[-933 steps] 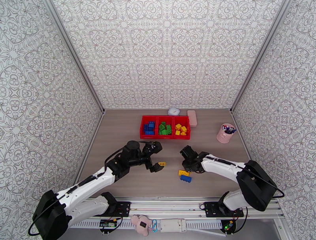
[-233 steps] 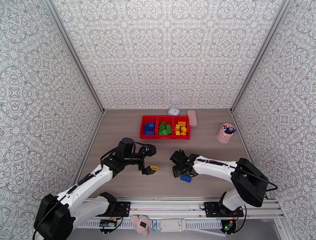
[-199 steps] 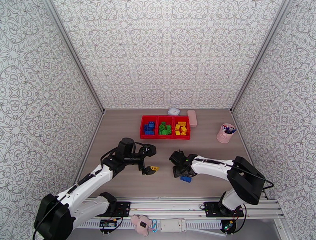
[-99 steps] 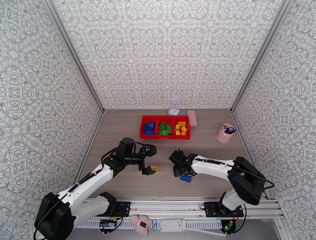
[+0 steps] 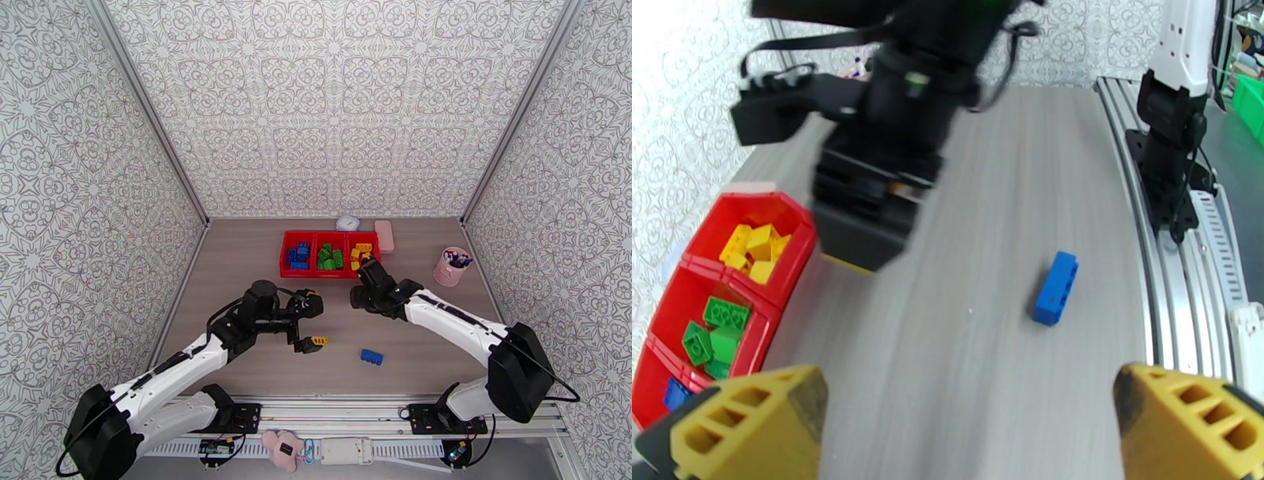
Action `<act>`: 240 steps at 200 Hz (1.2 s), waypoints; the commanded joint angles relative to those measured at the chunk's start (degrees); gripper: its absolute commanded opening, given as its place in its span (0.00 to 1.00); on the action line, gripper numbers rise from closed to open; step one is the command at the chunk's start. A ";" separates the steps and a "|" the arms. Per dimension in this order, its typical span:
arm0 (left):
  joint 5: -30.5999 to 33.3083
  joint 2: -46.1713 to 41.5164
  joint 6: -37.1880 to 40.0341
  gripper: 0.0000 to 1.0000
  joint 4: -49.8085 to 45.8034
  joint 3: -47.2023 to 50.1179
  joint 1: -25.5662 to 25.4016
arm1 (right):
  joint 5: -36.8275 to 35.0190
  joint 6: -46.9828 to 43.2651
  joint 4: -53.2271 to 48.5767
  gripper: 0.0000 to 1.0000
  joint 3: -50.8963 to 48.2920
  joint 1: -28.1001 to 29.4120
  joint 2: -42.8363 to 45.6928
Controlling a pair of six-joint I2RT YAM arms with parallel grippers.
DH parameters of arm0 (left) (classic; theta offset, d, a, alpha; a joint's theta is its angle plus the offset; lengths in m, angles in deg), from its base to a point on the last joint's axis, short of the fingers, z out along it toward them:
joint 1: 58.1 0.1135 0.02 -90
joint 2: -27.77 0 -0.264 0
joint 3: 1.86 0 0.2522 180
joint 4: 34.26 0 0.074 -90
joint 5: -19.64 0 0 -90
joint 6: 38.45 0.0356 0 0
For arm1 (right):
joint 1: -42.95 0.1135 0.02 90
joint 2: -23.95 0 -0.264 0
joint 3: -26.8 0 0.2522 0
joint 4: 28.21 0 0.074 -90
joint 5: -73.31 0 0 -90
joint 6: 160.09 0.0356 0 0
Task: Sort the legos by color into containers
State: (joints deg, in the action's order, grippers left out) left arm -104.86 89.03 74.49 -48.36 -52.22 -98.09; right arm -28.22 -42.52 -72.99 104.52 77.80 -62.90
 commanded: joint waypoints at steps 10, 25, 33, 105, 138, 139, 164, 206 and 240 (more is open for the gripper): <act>5.93 3.63 -4.83 1.00 9.03 0.98 -3.49 | 0.82 -8.21 2.84 0.56 9.09 -5.76 -7.13; 6.95 5.47 -5.51 1.00 10.90 0.82 -4.71 | 1.97 -10.31 2.92 0.56 14.26 -7.98 -11.76; 7.46 6.46 -5.70 1.00 11.54 0.70 -5.29 | 2.44 -11.19 2.83 0.56 17.04 -8.91 -14.25; 9.97 11.14 -7.21 1.00 14.31 -0.51 -7.89 | 4.79 -14.13 1.46 0.57 35.71 -13.68 -32.21; 11.42 12.76 -6.38 0.99 14.49 -1.01 -9.12 | 6.41 -14.31 0.62 0.64 38.14 -13.93 -33.88; 11.53 12.80 -6.31 0.99 14.49 -1.06 -9.22 | 6.47 -14.30 0.62 0.65 38.11 -13.93 -33.81; 11.83 14.47 -4.05 1.00 13.17 -2.31 -10.56 | 6.46 -14.74 0.34 0.75 36.36 -13.93 -31.21; 10.44 19.79 -0.12 1.00 7.73 -6.98 -13.30 | 6.57 -14.10 2.31 0.82 27.54 -14.28 -22.38; 10.36 24.56 4.40 1.00 2.28 -10.99 -16.71 | 7.02 -12.92 4.56 0.83 18.24 -14.78 -13.85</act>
State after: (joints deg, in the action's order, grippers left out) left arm -94.09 110.77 74.05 -39.91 -59.96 -112.41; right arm -21.92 -56.42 -70.30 127.97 63.77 -82.54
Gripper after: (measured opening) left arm 0.995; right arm 0.826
